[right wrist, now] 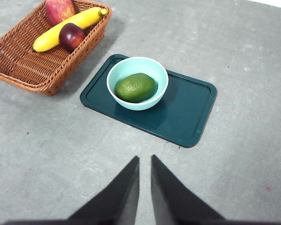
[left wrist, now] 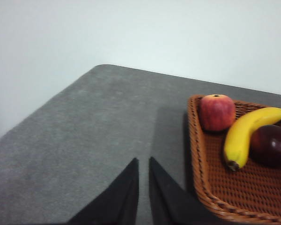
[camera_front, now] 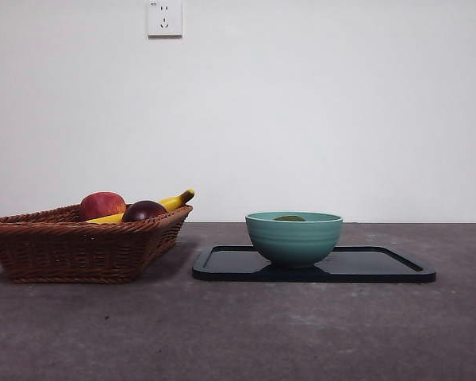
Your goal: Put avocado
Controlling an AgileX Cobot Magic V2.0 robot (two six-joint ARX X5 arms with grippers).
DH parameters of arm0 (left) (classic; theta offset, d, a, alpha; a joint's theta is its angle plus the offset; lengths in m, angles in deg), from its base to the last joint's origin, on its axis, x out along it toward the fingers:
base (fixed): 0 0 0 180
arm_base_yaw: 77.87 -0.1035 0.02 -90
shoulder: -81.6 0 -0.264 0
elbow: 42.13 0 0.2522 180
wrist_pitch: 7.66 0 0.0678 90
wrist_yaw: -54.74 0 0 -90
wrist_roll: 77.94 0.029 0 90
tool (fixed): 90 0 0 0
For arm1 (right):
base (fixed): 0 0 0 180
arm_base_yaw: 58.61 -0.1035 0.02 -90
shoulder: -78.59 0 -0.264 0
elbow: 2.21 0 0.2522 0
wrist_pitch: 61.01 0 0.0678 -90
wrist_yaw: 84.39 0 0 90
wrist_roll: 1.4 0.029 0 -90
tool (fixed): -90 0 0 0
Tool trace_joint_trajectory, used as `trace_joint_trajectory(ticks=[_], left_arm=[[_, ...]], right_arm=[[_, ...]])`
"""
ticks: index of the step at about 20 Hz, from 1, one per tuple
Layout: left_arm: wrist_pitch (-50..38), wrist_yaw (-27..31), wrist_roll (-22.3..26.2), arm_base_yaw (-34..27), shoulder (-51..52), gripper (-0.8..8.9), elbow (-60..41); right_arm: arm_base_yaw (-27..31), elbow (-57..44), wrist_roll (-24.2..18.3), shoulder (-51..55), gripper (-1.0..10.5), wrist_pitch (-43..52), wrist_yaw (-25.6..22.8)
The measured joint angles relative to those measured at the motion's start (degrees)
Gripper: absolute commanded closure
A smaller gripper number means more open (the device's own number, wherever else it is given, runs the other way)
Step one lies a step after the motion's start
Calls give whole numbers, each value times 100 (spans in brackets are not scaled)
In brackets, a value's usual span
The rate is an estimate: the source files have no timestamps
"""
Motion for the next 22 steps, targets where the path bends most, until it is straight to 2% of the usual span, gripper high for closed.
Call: trace_joint_trajectory(ticks=[2,5,14,22], left_arm=[[-39,-188,46,-4,164,782,-131],[-219,-866,109,15,308,782,-442],[190,-907,640,476,400,782,-549],[238,-892,754,538,398,782,-551]], right_arm=[[0,0,0,0,913,0,-2],[0,0,0,0,913,0,-2],[0,0,0,0,913,2,-2],[0,0,0,0,913,7,-2]])
